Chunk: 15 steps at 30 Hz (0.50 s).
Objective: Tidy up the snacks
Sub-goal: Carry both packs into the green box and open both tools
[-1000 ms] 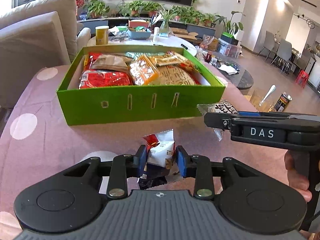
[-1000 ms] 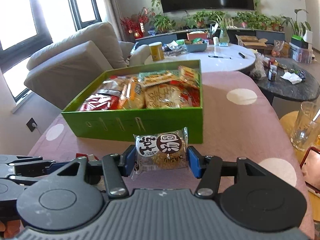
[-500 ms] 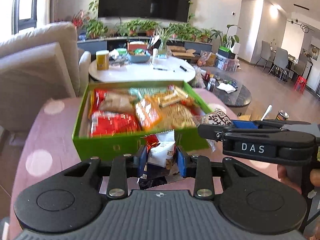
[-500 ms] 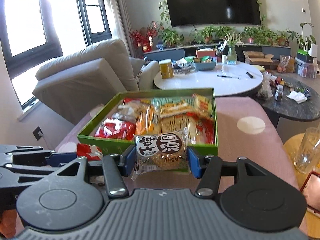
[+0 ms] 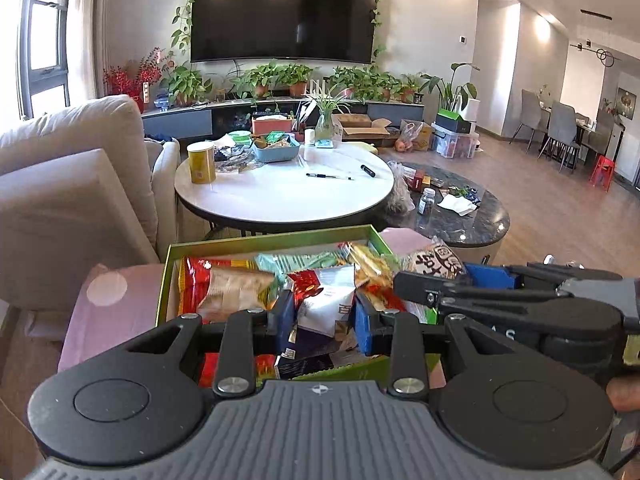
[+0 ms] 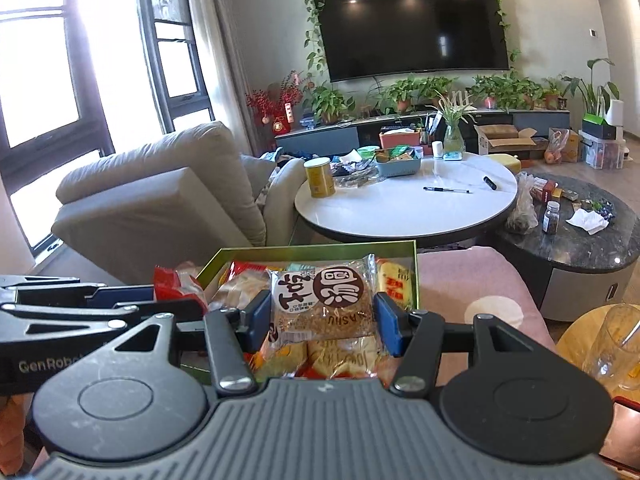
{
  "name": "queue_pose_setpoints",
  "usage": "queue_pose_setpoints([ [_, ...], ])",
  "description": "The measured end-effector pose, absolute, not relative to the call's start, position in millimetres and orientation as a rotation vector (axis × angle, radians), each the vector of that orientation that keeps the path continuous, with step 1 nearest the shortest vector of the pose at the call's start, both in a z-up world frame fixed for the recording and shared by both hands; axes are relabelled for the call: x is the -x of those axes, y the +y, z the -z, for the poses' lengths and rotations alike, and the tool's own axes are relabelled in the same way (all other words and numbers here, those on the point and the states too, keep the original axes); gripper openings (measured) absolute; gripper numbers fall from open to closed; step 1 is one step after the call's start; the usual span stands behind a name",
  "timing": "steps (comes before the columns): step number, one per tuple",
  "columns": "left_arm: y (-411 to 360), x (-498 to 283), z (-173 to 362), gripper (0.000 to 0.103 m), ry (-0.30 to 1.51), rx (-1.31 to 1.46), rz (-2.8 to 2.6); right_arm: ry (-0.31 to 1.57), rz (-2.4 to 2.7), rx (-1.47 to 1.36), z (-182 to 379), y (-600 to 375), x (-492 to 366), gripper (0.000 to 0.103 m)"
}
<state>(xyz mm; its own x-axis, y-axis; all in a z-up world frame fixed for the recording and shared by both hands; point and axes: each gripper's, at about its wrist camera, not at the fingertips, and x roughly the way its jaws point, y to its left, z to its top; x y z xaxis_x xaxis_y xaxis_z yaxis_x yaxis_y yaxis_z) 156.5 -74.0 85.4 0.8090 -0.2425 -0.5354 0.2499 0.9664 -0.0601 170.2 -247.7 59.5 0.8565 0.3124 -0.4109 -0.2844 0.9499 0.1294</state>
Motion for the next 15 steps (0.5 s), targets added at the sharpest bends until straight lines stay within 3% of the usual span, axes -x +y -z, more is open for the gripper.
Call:
queue_pose_setpoints([
  [4, -76, -172, -84, 0.024, 0.582, -0.018, 0.263, 0.461, -0.312, -0.097, -55, -254, -180, 0.078],
  [15, -73, -199, -60, 0.024, 0.645, -0.009, 0.241, 0.524, -0.309, -0.117, -34, -256, -203, 0.078],
])
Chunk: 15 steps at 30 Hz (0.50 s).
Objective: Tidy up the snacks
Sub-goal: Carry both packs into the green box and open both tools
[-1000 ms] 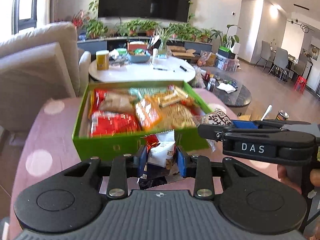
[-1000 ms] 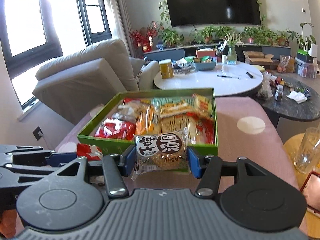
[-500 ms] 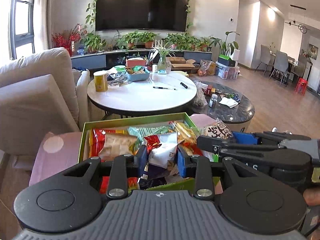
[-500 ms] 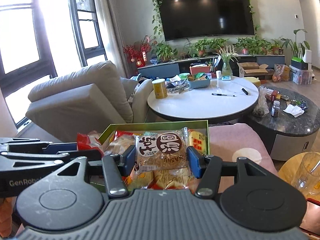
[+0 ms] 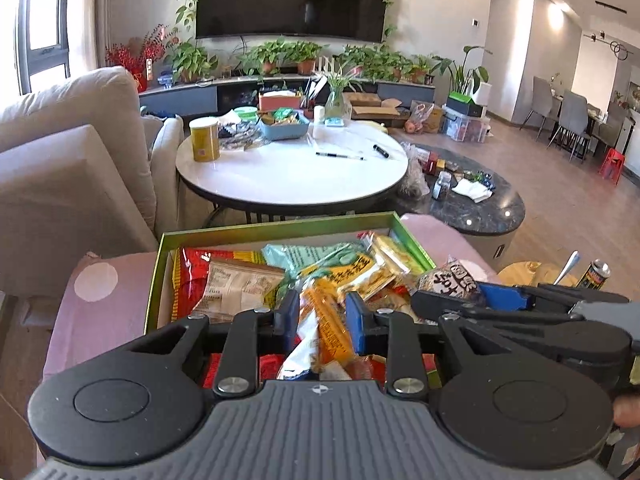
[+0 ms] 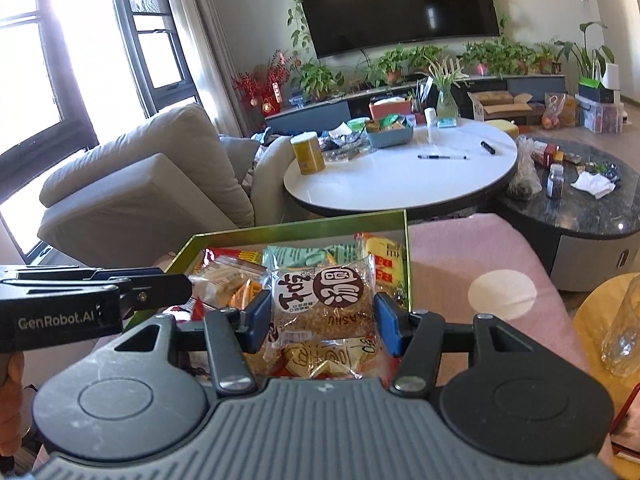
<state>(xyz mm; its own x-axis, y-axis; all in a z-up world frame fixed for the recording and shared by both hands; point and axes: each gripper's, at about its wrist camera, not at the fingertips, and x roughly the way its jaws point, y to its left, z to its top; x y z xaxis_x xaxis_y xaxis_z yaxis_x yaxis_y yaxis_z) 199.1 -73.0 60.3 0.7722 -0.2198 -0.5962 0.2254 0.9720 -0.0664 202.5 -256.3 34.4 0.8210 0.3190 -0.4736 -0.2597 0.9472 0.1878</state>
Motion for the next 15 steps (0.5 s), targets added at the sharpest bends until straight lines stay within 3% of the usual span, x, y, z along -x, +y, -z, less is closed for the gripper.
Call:
queue_pose_setpoints([
  [15, -74, -195, -38, 0.024, 0.703, -0.062, 0.241, 0.55, -0.293, -0.129, -24, -252, -213, 0.08],
])
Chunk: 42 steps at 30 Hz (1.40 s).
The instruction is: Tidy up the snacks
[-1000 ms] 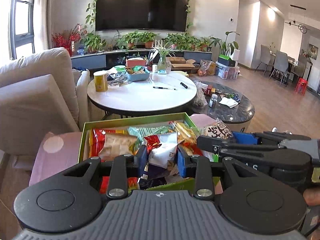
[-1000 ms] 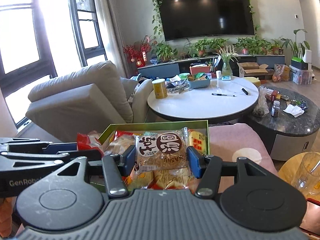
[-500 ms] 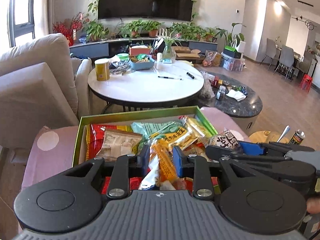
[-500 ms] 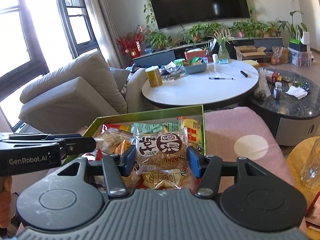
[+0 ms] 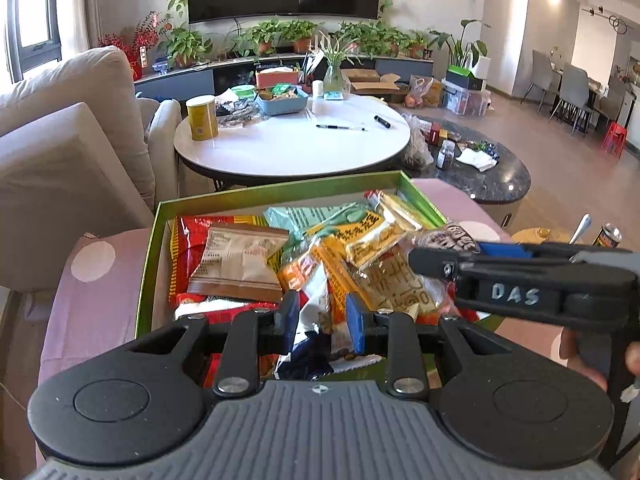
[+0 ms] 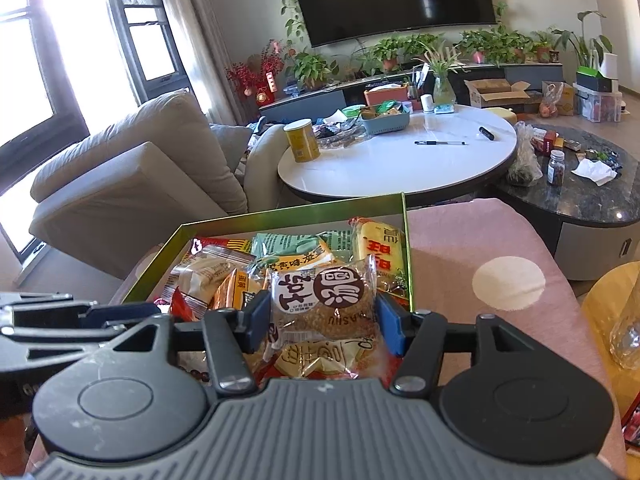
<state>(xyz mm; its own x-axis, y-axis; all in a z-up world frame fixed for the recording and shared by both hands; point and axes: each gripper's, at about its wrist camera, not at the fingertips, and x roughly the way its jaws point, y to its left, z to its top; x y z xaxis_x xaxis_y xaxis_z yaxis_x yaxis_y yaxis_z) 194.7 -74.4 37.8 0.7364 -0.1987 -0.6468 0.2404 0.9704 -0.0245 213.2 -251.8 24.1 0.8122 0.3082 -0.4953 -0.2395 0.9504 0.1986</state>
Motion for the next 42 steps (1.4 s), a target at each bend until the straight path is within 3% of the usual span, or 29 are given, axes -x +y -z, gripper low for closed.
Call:
queue_pose_setpoints([
  [18, -67, -204, -13, 0.031, 0.733, -0.064, 0.196, 0.516, -0.309, -0.081, -21, -248, -192, 0.08],
  [20, -67, -198, -16, 0.035, 0.731, -0.052, 0.201, 0.514, -0.308, -0.077, -21, -248, -189, 0.08],
  [25, -61, -183, -27, 0.069, 0.687, -0.021, 0.155, 0.508, -0.308, -0.08, -26, -249, -181, 0.08],
  [28, -57, -173, -34, 0.08, 0.653, -0.007, 0.133, 0.499, -0.314, -0.087, -31, -249, -173, 0.08],
  [37, -46, -129, -45, 0.1, 0.534, -0.02, 0.06, 0.453, -0.322, -0.063, -44, -243, -136, 0.08],
  [42, -41, -106, -44, 0.102, 0.493, -0.019, 0.018, 0.427, -0.316, -0.016, -44, -241, -117, 0.08],
])
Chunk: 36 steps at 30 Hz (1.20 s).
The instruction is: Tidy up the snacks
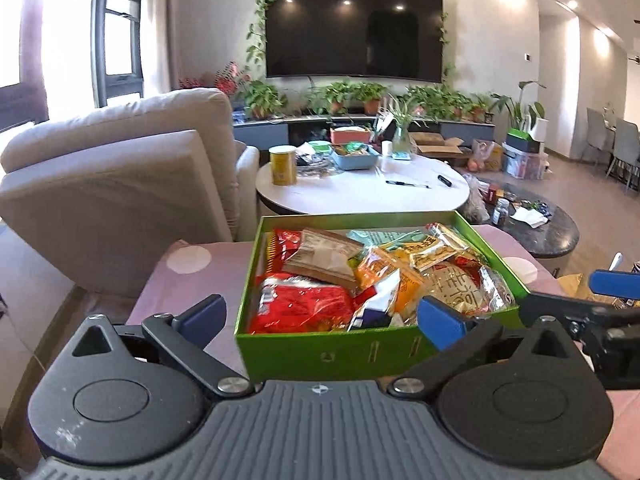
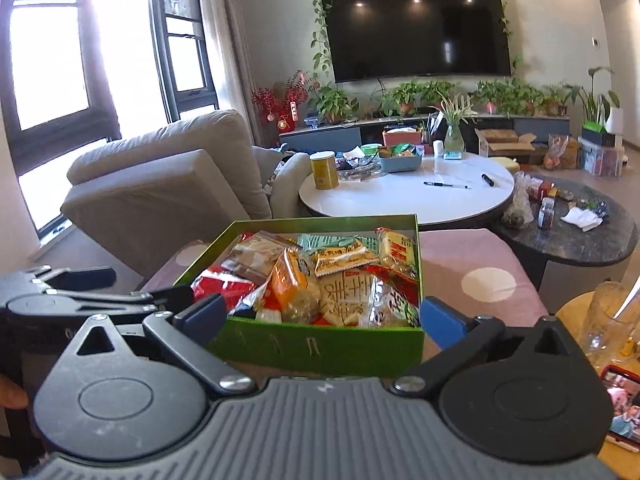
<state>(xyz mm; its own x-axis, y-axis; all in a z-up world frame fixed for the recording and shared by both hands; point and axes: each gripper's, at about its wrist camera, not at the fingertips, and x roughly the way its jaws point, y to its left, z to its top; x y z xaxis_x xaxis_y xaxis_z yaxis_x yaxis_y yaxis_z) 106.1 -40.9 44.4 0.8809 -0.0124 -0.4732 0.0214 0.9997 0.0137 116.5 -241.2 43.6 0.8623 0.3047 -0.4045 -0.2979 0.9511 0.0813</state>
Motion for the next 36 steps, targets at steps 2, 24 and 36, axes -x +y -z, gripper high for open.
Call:
queue_pose_setpoints([
  [2, -41, -97, -43, 0.102, 0.49, -0.027, 0.01, 0.428, -0.31, -0.015, -41, -241, -110, 0.08],
  [24, -42, -13, -38, 0.103, 0.441, -0.075, -0.061, 0.421, -0.266, -0.022, -36, -236, -48, 0.08],
  [36, -33, 13, -40, 0.103, 0.416, -0.038, -0.071, 0.422, -0.272, -0.003, -35, -227, -32, 0.08],
])
